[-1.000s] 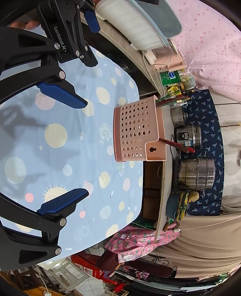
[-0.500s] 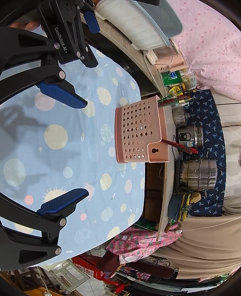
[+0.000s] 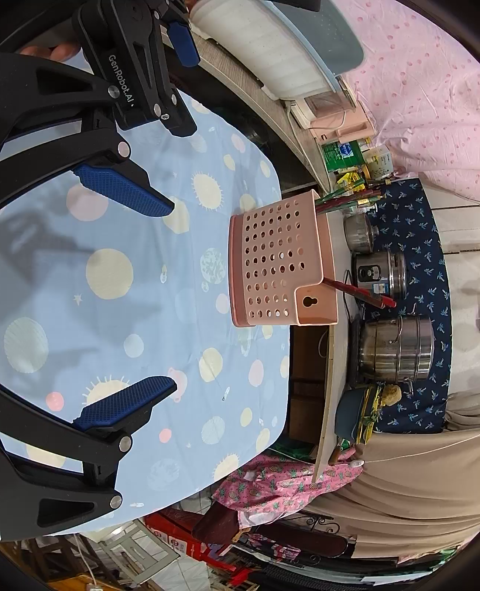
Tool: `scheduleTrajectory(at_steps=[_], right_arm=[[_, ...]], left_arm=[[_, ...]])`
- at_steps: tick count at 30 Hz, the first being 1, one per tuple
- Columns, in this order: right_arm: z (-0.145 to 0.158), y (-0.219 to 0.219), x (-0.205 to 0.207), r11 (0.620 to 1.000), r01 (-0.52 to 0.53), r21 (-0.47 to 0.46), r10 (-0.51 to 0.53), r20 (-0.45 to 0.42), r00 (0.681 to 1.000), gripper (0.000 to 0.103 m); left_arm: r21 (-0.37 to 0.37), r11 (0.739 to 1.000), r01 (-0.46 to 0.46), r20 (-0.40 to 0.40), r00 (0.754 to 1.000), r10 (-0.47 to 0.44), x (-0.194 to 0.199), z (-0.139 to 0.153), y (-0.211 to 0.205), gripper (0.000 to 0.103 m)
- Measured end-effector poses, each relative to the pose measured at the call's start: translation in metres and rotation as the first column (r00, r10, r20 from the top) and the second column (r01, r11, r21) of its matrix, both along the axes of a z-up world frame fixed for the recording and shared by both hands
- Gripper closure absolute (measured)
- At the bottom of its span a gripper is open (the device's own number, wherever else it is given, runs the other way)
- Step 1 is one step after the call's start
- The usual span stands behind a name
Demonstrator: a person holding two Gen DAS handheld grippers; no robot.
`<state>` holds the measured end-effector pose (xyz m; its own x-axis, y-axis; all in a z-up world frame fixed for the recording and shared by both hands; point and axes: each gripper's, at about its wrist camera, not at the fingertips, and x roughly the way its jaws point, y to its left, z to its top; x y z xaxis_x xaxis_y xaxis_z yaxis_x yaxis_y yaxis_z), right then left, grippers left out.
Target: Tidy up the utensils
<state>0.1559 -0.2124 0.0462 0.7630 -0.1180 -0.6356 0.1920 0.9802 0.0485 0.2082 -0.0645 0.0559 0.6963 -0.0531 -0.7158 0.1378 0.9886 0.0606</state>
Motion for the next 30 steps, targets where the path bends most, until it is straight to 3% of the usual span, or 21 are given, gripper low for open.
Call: scheduleTrajectory(at_steps=[19, 30], right_arm=[[0.001, -0.002, 0.009, 1.0, 0.006, -0.001, -0.006, 0.004, 1.0, 0.019], [0.002, -0.009, 0.018, 1.0, 0.01, -0.008, -0.01, 0.008, 1.0, 0.019]], left_arm=[[0.004, 1.0, 0.008, 0.046, 0.999, -0.008, 0.005, 0.007, -0.009, 0.009], [-0.005, 1.0, 0.012, 0.014, 1.0, -0.012, 0.02, 0.002, -0.012, 0.007]])
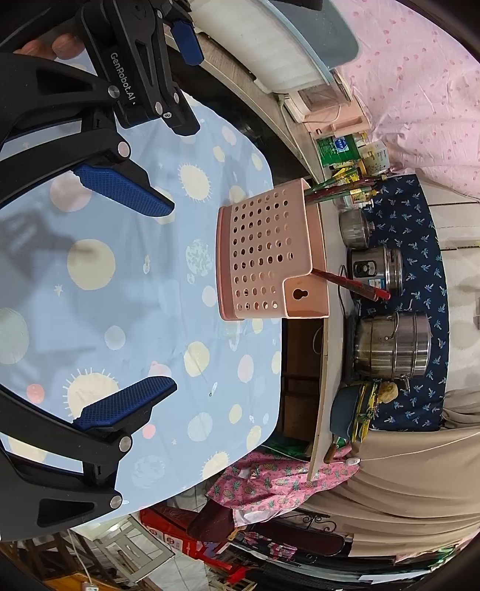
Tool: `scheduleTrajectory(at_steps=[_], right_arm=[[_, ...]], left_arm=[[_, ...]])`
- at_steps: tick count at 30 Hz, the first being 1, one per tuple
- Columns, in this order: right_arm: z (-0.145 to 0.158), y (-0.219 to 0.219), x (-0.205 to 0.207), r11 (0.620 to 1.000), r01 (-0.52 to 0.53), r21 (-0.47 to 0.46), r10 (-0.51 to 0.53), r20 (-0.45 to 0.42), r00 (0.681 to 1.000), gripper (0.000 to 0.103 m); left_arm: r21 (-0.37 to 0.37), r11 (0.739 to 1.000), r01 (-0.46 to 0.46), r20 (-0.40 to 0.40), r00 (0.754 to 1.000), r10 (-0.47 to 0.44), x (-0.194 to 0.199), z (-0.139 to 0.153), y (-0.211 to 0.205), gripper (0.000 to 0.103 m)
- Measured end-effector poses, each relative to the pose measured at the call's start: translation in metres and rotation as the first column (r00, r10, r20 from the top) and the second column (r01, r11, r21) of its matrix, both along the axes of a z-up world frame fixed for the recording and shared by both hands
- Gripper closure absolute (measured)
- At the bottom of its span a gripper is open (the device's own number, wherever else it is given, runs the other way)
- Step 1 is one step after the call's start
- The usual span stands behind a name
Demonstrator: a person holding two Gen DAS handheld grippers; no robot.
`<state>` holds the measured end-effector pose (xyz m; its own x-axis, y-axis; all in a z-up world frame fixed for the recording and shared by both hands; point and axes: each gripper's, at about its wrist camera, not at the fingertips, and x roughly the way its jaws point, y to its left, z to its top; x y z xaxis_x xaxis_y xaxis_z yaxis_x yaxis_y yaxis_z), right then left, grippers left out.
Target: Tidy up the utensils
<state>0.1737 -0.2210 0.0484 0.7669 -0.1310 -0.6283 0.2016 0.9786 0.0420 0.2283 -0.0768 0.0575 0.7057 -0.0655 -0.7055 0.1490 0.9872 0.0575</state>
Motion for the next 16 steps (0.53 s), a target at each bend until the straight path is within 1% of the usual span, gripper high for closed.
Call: scheduleTrajectory(at_steps=[6, 16], right_arm=[[-0.003, -0.005, 0.003, 1.0, 0.003, 0.001, -0.003, -0.007, 1.0, 0.019], [-0.005, -0.01, 0.007, 1.0, 0.009, 0.003, -0.009, -0.011, 1.0, 0.018]], left_arm=[[-0.003, 1.0, -0.012, -0.017, 1.0, 0.012, 0.008, -0.004, 0.0, 0.007], [0.009, 1.0, -0.003, 0.007, 1.0, 0.003, 0.011, -0.002, -0.003, 0.007]])
